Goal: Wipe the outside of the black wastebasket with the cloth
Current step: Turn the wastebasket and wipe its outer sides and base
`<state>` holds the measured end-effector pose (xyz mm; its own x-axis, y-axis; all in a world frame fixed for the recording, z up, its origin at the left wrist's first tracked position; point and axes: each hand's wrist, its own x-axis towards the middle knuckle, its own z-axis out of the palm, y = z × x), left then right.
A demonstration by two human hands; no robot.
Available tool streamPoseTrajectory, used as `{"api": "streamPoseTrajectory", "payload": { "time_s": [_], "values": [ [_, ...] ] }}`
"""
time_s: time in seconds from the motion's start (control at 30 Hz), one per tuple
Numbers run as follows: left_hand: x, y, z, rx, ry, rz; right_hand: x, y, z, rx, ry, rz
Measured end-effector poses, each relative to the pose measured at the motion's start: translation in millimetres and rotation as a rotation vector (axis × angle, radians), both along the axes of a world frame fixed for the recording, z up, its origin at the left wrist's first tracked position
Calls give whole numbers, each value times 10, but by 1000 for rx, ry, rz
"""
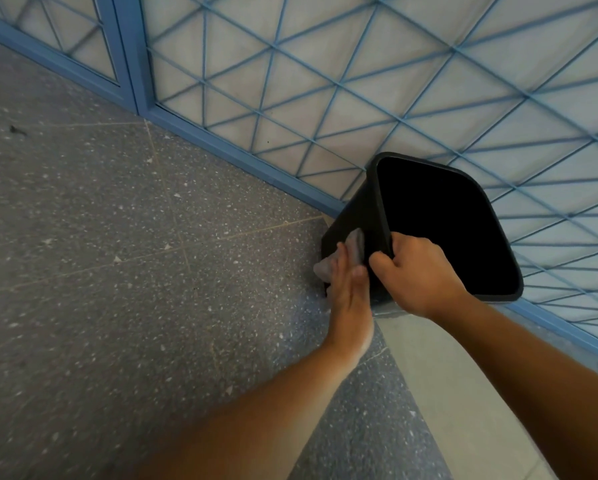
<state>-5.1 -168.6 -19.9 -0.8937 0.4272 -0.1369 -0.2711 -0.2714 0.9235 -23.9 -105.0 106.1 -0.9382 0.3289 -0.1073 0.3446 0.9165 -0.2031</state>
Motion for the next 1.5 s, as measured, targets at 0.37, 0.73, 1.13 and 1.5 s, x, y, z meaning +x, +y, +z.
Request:
{"api": "streamPoseTrajectory", "payload": {
  "time_s": [0.37,0.73,1.13,1.5],
  "values": [
    [46,-95,-130,1,-23,-32,7,-19,-9,7,12,-9],
    [33,-199,-101,-26,-138,-38,4,4,-17,18,27,30],
    [67,-241,-111,-21,-134,-71,0,-5,3,-4,37,57],
    [277,-138,18,163,-67,-13,13,3,11,-35,41,62]
  ]
}}
